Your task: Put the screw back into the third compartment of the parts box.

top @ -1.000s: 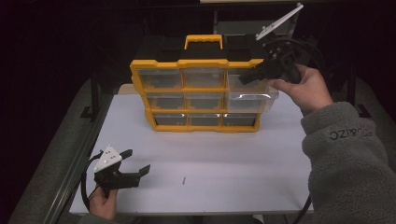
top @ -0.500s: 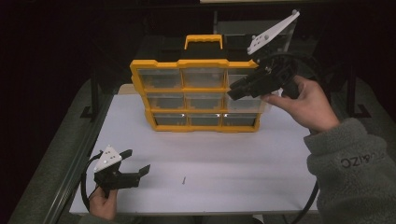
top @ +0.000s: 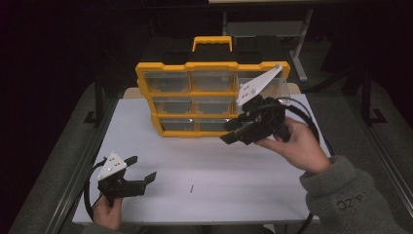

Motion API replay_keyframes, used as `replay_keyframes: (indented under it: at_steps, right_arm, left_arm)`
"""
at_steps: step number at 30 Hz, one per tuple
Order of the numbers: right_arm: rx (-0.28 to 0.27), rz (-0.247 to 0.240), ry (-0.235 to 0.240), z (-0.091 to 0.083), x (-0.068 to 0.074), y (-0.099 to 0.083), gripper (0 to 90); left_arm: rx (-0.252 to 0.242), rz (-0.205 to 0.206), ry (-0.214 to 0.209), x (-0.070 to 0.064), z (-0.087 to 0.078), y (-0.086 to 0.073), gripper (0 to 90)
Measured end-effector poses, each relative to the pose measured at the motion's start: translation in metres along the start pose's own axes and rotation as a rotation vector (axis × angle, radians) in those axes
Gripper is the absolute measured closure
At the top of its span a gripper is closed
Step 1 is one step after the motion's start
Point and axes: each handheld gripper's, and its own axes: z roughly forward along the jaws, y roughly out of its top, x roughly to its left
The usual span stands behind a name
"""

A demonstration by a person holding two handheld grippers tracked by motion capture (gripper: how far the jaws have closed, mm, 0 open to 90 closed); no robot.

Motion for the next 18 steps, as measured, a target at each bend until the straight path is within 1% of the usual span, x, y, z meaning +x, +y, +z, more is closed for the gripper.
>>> replay_keyframes:
  at_steps: [1, 2, 4, 5, 7, 8, 10, 11, 12, 13, 14, 16, 18]
  right_arm:
    - [0.009, 0.003, 0.005, 0.008, 0.002, -0.003, 57.5]
    - [0.014, -0.006, 0.006, 0.015, 0.003, -0.007, 57.4]
    - [0.02, 0.012, 0.026, 0.03, 0.007, -0.013, 57.2]
    - [0.024, 0.006, 0.029, 0.037, 0.008, -0.017, 57.0]
    - [0.05, 0.024, 0.045, 0.052, 0.012, -0.024, 56.0]
    - [0.047, 0.007, 0.045, 0.06, 0.012, -0.027, 56.0]
    - [0.051, 0.005, 0.055, 0.073, 0.014, -0.033, 56.0]
    - [0.047, 0.0, 0.05, 0.079, 0.015, -0.036, 56.0]
    - [0.052, -0.005, 0.059, 0.085, 0.017, -0.038, 56.0]
    - [0.054, -0.015, 0.063, 0.091, 0.018, -0.04, 56.0]
    - [0.06, -0.014, 0.064, 0.097, 0.018, -0.042, 56.1]
    - [0.068, -0.006, 0.088, 0.109, 0.018, -0.046, 56.0]
    - [0.081, 0.004, 0.094, 0.12, 0.017, -0.05, 56.2]
  left_arm:
    - [-0.007, -0.002, 0.001, 0.0, 0.0, 0.0, 14.0]
    - [-0.008, -0.002, 0.001, 0.0, 0.0, 0.0, 14.0]
    - [-0.006, -0.002, 0.001, 0.0, 0.0, 0.0, 13.9]
    - [-0.009, -0.007, -0.001, 0.0, 0.001, -0.001, 14.0]
    - [-0.009, -0.018, -0.001, 0.0, 0.001, -0.001, 14.0]
    - [-0.011, -0.02, -0.001, -0.001, 0.0, -0.001, 14.0]
    - [-0.014, -0.016, 0.0, -0.001, 0.0, 0.0, 14.0]
    - [-0.015, -0.006, 0.001, 0.0, 0.0, 0.0, 14.0]
    - [-0.015, -0.001, 0.001, 0.0, 0.001, 0.0, 14.0]
    - [-0.014, -0.003, 0.001, 0.0, 0.001, 0.0, 14.0]
    - [-0.015, -0.007, 0.001, 0.0, 0.001, 0.0, 14.0]
    - [-0.017, -0.015, 0.001, 0.0, 0.0, 0.0, 14.0]
    - [-0.019, -0.011, 0.001, 0.0, 0.0, 0.0, 14.0]
